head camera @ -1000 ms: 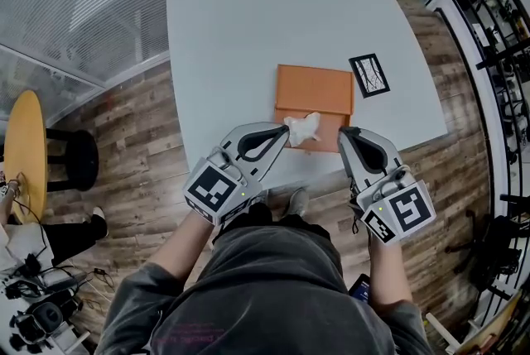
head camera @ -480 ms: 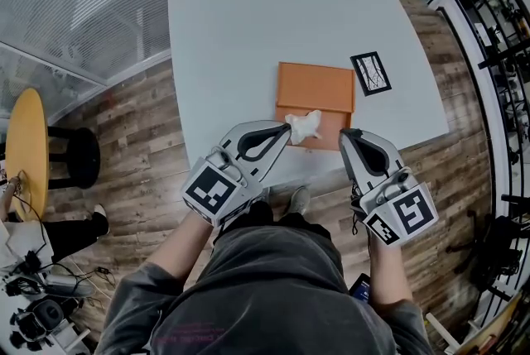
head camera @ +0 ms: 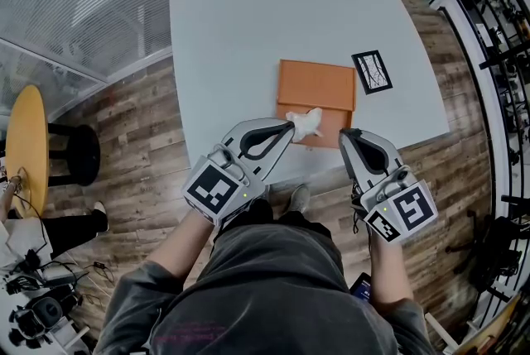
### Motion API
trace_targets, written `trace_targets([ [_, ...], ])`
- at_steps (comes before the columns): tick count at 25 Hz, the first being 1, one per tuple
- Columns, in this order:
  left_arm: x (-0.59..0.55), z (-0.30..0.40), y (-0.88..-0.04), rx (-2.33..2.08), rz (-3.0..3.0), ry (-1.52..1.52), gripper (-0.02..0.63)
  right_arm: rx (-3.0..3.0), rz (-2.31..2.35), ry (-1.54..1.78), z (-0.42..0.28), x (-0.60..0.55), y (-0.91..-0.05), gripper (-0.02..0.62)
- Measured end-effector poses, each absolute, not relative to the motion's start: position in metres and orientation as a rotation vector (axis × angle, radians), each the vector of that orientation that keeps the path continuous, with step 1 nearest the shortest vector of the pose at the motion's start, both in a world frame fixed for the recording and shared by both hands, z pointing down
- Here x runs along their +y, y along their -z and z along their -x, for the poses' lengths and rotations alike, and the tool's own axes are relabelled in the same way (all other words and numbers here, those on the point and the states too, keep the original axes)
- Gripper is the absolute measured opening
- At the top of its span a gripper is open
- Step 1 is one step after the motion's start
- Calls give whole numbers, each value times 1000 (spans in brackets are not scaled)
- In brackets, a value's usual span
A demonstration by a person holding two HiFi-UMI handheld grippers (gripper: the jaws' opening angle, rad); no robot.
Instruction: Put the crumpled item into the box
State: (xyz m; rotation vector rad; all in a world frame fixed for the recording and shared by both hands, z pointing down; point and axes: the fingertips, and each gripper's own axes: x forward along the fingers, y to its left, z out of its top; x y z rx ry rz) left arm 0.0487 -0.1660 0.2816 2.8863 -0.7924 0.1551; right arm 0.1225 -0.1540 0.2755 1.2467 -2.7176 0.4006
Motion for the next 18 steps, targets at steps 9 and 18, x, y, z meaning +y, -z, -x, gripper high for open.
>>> trace_targets([
  [9, -165, -50, -281, -790, -2886, -150, 12, -2704, -1231, -399, -121, -152, -279, 0],
  [18, -162, -46, -283, -793, -2883, -159, 12, -2702, -1218, -410, -115, -151, -282, 0],
])
